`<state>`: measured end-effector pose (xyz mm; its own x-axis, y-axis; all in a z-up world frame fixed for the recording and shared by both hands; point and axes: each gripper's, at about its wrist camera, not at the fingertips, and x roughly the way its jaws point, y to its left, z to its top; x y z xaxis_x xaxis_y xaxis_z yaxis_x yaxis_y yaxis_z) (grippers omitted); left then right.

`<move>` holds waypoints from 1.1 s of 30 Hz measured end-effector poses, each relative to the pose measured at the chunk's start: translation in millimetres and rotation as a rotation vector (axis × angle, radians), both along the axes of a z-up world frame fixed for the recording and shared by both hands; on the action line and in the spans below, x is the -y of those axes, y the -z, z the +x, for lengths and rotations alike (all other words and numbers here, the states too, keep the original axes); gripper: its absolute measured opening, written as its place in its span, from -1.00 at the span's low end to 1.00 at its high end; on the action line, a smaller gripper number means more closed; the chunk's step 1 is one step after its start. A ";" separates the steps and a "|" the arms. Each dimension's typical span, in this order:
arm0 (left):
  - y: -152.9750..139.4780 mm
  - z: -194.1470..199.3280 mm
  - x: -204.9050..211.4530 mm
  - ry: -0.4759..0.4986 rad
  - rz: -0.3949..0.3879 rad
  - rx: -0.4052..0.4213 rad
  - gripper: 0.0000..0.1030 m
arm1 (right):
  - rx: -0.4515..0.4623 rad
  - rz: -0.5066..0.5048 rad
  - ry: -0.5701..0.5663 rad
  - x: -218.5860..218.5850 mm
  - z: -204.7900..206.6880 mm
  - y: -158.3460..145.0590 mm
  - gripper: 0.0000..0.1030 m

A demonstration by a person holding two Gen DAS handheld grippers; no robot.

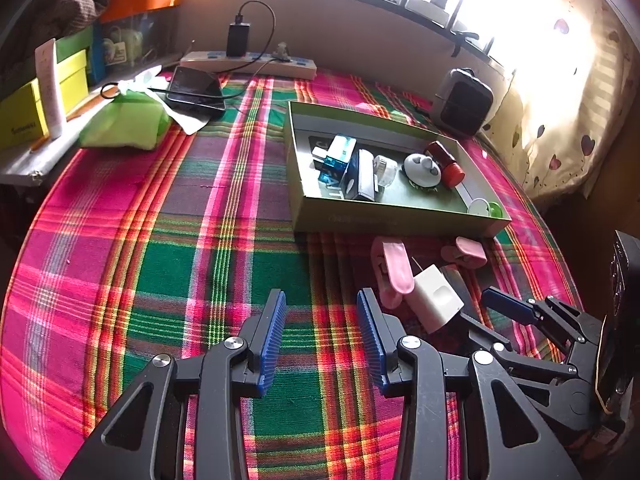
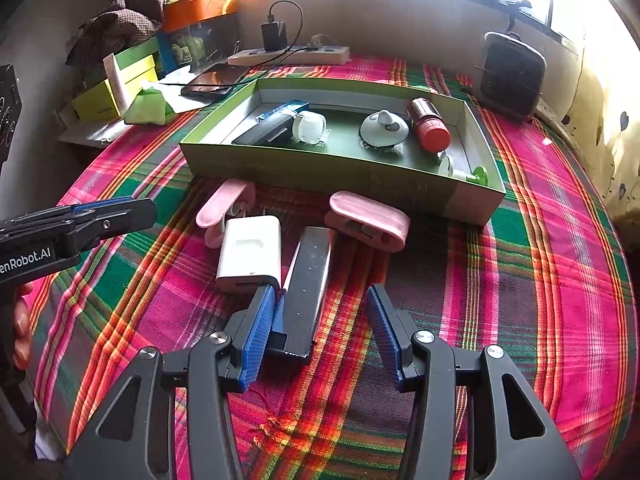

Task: Organize rigid objects
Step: 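Grasp the dark grey stick with the right tool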

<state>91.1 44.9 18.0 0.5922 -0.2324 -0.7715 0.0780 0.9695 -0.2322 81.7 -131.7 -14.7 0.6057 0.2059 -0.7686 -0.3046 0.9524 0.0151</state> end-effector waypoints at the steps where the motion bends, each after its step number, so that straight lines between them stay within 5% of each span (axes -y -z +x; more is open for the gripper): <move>1: 0.3 -0.2 1.0 0.003 0.000 -0.001 -0.30 | 0.009 -0.014 -0.002 -1.3 -0.5 0.2 -0.04; 10: 0.9 1.3 8.6 0.011 0.007 -0.012 -0.30 | 0.032 -0.034 -0.011 2.0 -3.6 0.4 -0.05; 16: -0.5 1.5 16.5 0.025 0.013 -0.014 -0.30 | 0.027 -0.007 -0.034 4.2 -6.1 -0.1 -0.51; 33: 1.6 -2.7 42.7 0.075 -0.002 -0.031 -0.17 | 0.016 0.028 -0.160 2.4 -26.5 0.5 -0.53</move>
<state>88.4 2.2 16.5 0.5491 -0.2763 -0.7888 0.1429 0.9609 -0.2370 55.1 -134.1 -15.1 0.5752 0.3222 -0.7519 -0.4528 0.8909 0.0354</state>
